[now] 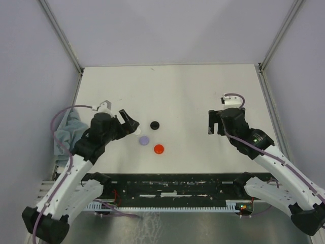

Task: Insert the wireless bluetooth earbuds into the charging case
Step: Reset both arms

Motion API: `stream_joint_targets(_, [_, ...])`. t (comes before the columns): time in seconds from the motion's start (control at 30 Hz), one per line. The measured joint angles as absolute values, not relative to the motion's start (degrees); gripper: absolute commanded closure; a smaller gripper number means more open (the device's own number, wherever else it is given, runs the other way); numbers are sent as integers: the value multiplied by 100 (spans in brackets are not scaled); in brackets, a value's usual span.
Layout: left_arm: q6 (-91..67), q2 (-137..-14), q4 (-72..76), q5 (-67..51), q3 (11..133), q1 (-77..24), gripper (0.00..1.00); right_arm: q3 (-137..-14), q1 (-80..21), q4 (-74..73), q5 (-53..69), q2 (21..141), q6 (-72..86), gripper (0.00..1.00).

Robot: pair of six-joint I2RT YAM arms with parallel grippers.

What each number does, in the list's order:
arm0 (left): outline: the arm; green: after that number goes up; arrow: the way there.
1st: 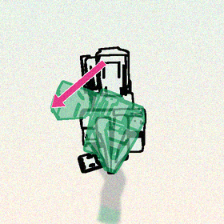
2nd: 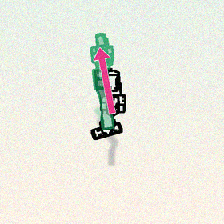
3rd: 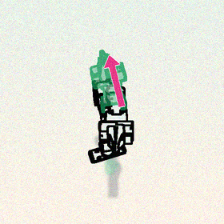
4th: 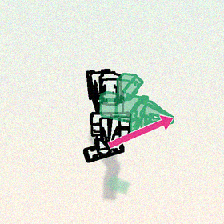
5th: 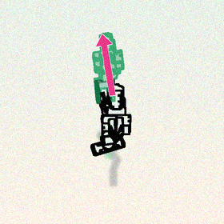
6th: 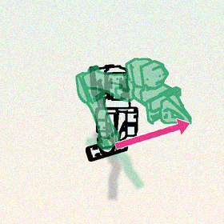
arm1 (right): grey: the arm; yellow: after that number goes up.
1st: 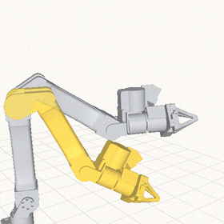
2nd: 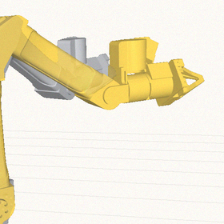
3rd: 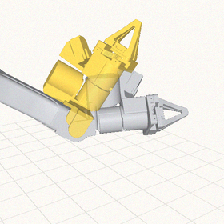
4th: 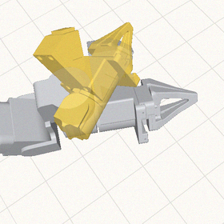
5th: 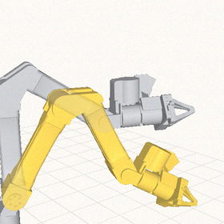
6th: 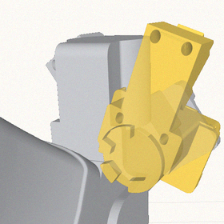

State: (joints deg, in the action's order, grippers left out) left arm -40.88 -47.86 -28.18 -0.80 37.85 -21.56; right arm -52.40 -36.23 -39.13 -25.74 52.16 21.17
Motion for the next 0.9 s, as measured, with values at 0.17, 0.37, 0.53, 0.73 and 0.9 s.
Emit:
stream_joint_targets(0.17, [-3953,-3529,-3146,642,4624,-2156,1,-5240,-3621,-4064,-3162,4744,2359,1])
stream_joint_targets(0.37, [-3721,-2580,-3505,1194,4727,-2156,1,-5240,-3621,-4176,-3573,4486,2550,1])
stream_joint_targets(0.53, [-3546,-1920,-3599,1535,4635,-2156,1,-5223,-3621,-4082,-3682,4097,2484,1])
stream_joint_targets(0.73, [-3461,-1406,-3505,1708,4379,-2156,1,-5124,-3621,-3798,-3767,3632,2305,1])
stream_joint_targets(0.9, [-3461,-1415,-3463,1704,4224,-2156,1,-5109,-3621,-3695,-3760,3614,2248,1])
